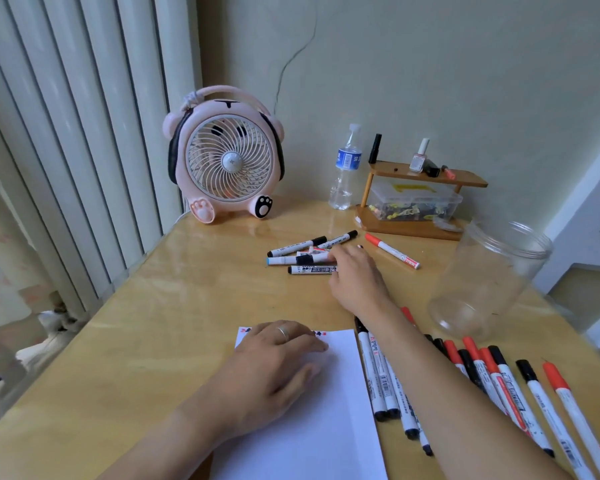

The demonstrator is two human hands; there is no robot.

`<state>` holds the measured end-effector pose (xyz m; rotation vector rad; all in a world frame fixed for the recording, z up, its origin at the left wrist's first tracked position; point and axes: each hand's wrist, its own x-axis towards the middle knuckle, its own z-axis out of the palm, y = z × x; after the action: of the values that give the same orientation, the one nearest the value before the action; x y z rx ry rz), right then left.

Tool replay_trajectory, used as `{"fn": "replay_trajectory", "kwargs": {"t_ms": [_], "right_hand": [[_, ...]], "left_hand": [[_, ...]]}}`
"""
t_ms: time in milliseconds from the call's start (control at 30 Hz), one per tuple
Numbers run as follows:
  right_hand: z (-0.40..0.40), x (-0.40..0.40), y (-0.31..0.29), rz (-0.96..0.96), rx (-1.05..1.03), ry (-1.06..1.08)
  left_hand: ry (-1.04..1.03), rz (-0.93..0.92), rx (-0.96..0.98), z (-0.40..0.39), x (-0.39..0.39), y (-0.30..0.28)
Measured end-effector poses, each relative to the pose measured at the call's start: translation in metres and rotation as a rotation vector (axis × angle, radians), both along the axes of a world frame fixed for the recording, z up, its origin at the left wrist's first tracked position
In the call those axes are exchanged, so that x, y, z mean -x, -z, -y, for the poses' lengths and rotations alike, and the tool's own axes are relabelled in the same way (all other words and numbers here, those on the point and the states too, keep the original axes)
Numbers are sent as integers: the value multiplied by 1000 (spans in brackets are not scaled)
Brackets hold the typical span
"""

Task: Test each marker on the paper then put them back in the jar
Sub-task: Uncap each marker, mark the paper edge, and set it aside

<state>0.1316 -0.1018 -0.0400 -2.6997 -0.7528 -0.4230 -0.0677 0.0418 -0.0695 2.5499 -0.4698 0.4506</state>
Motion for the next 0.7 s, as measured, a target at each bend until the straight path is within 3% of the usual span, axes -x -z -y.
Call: {"fn": "replay_trajectory", "kwargs": {"t_ms": [133, 200, 300, 367, 700], "right_hand": [[-10, -12, 4, 197, -56, 31], [-12, -19, 3, 113, 20, -4], [-12, -28, 0, -202, 175, -74], [-13, -31, -2, -304, 222, -77], [-6, -22, -5, -196, 162, -90]], "left_hand": [[-46, 92, 36, -1, -2, -3], [-62, 104, 52, 0, -2, -4], [-57, 111, 61, 1, -2, -4], [-52, 115, 63, 0, -2, -3], [-65, 33, -13, 1, -8, 3]]}}
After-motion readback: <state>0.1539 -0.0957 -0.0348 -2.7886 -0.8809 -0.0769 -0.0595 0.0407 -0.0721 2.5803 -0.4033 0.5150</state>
